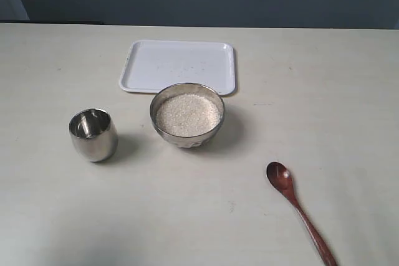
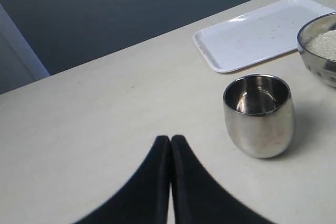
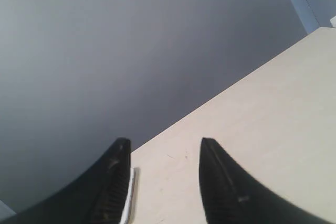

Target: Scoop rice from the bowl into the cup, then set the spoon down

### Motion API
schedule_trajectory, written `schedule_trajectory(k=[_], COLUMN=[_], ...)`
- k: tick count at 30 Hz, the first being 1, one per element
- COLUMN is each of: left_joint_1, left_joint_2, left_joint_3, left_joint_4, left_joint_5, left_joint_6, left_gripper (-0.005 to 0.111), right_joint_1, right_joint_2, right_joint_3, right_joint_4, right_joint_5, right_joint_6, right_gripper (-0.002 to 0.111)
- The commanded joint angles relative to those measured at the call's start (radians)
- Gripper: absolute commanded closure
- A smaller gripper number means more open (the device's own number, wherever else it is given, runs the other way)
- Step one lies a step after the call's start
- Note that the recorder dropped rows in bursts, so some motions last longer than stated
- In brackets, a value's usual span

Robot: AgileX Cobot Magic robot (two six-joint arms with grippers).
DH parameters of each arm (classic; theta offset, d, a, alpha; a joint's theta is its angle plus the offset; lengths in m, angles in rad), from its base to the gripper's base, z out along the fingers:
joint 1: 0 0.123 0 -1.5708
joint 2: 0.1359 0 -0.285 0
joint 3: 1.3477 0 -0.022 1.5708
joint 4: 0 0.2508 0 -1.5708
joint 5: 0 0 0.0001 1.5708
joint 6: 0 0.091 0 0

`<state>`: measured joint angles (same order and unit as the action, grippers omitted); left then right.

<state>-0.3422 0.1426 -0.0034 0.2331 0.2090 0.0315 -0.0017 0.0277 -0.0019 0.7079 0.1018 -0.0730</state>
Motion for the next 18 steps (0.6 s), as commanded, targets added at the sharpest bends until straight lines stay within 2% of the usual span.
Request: schedule_trajectory(k=[1,11,15,18], left_joint_1=[-0.010,-0.010,-0.010,-0.010], left_joint_2=[-0.007,-0.007,-0.007,-0.007], left_joint_3=[0.003,0.003,0.003,0.003], left_joint_4=[-0.004,-0.004,-0.004,-0.004], left_joint_5=[-0.007,-0.007,-0.007,-0.007], left_joint_6=[-0.003,-0.003,-0.003,-0.003], left_gripper=[0.106,0.106,0.106,0.106], right_joint_1=[0.002,0.002,0.002,0.002], right_joint_2=[-0.004,-0.004,-0.004,-0.004], right_joint_3=[0.002,0.002,0.002,0.002], right_joint_4=[-0.002,0.002,0.258,0.364], right_joint_5=[-0.001,-0.016,-0.046,-0.066], right_joint_6=[-0.006,-0.006,0.102,0.104], right_gripper=[0.066,0.066,0.066,0.066])
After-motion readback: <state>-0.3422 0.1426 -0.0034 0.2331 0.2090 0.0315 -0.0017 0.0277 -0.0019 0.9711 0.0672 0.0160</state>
